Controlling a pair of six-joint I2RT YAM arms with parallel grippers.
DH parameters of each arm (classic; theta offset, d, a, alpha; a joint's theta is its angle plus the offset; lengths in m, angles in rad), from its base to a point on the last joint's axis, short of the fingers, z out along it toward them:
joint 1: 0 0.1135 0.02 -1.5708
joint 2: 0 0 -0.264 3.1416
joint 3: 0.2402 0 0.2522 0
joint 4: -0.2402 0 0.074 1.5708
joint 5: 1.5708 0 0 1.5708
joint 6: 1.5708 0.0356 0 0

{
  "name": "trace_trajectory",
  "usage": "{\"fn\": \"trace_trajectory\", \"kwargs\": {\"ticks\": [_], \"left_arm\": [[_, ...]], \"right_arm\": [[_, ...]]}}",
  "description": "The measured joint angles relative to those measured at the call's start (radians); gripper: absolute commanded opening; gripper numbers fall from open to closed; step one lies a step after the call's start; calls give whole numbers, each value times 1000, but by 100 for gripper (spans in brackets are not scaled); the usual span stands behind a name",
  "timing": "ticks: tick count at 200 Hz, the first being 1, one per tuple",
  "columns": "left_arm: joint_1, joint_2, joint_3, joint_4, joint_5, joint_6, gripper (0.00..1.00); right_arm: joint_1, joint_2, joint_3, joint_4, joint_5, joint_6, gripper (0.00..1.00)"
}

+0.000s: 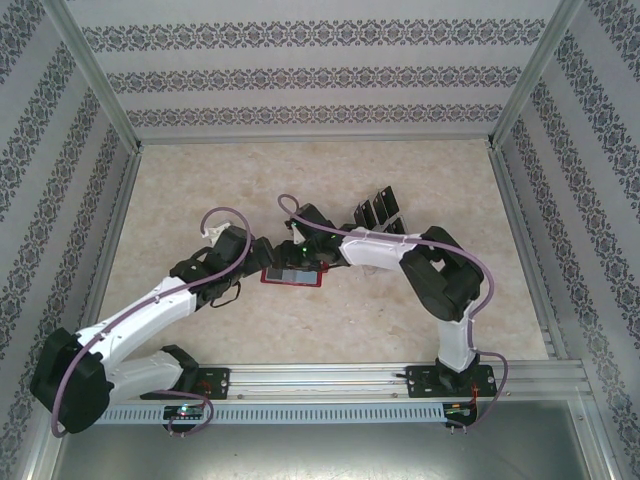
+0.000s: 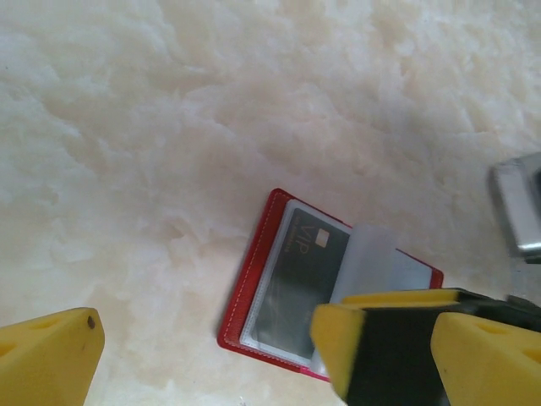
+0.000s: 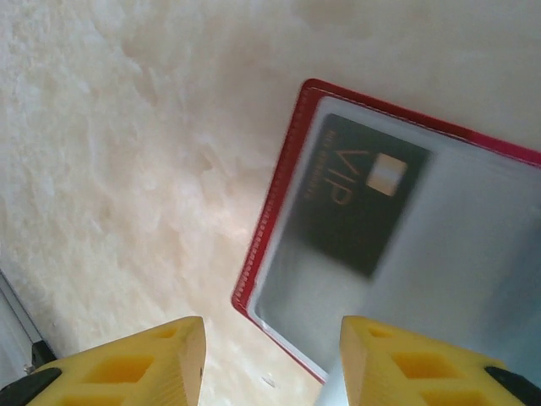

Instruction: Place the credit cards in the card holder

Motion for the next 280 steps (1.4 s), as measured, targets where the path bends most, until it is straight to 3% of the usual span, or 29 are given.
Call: {"fn": "trace_trajectory", "kwargs": {"ticks": [90,127,160,211,280], "left_arm": [[0,-120,0,-50,-18,-10,100],[0,-141,1,-87,-33,-10,100],[0,-127,4,-111,-34,5,100],[0,-34,10,-113,-33,52,100],[2,37,24,-111,-29,97,100]], "right_arm": [[26,230,351,-23,-42,43,47],[23,238,420,-21,-50,55,47],[-2,105,259,-39,-20,44,52],[-40,-148,-22,-161,130,1,55],[-40,-167,-146,-211,208,-17,54]]}}
